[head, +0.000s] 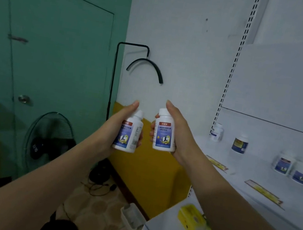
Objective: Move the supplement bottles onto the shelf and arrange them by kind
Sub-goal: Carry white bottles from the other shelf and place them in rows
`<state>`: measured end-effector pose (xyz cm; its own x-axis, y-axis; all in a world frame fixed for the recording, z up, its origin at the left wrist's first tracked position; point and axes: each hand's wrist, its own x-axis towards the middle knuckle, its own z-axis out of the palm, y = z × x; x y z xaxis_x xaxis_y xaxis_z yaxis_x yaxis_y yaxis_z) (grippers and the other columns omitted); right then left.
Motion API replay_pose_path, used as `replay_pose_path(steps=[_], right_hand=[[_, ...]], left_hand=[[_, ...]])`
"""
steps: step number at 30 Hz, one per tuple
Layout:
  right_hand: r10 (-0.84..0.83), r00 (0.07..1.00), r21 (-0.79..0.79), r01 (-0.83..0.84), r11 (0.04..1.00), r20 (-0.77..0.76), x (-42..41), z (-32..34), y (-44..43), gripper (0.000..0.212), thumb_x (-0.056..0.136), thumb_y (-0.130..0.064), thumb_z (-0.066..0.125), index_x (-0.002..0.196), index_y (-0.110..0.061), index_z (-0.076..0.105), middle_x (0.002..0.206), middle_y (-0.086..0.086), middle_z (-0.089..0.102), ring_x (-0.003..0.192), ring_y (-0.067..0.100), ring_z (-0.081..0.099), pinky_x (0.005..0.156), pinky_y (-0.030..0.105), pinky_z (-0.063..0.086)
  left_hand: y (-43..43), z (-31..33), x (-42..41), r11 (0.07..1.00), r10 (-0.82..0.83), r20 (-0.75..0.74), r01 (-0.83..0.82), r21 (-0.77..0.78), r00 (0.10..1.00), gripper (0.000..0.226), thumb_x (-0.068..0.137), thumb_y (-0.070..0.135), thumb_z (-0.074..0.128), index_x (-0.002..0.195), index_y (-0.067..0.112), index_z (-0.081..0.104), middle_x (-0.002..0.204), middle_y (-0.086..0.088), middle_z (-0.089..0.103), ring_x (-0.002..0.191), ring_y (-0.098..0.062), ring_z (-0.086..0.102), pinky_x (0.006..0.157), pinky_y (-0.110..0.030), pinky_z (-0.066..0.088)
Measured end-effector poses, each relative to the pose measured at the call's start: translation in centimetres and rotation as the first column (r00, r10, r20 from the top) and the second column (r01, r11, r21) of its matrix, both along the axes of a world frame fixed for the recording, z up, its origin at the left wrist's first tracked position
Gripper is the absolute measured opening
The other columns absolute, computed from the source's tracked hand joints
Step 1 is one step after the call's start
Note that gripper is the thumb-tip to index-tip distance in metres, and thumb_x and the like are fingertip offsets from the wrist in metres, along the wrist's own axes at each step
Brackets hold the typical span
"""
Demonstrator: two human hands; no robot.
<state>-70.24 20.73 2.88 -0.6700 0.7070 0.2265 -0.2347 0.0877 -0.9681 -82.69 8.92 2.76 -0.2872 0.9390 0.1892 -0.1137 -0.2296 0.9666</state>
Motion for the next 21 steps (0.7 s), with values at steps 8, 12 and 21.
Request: replay_pose_path(steps=[8,12,21], right_hand=[[-0.243,0.969,-0.078,0.239,0.968,-0.037,3.6,2.0,11.8,0.045,0.08,-0.057,0.062,0.089,-0.013,0.061,0.071,0.01,0.066,0.059,0.023,0.062,0.065,0.033,0.053],[-0.433,0.901,-0.021,0.433,0.901,-0.018,9.3,2.1,15.8,0.049,0.087,-0.055,0.054,0.097,-0.008,0.062,0.075,0.014,0.064,0.06,0.026,0.061,0.06,0.032,0.054],[-0.834,0.548,0.031,0.834,0.551,0.068,22.4,1.8,17.0,0.041,0.082,-0.039,0.067,0.107,-0.011,0.053,0.092,0.014,0.069,0.085,0.032,0.069,0.08,0.045,0.058]], left_hand=[[16.2,2.2,1.8,0.955,-0.295,-0.003,0.295,0.003,0.955,0.049,0.075,0.06,0.055,0.064,0.013,0.065,0.06,-0.007,0.066,0.048,-0.018,0.061,0.055,-0.024,0.054],[23.1,2.4,6.5,0.86,-0.509,-0.016,0.509,0.017,0.861,0.035,0.067,0.051,0.062,0.06,0.017,0.07,0.059,-0.006,0.066,0.047,-0.017,0.06,0.056,-0.025,0.054],[32.7,1.6,19.3,0.634,-0.767,-0.144,0.772,-0.03,0.625,0.023,0.085,0.03,0.065,0.093,0.011,0.055,0.08,-0.008,0.069,0.066,-0.021,0.068,0.064,-0.033,0.057]])
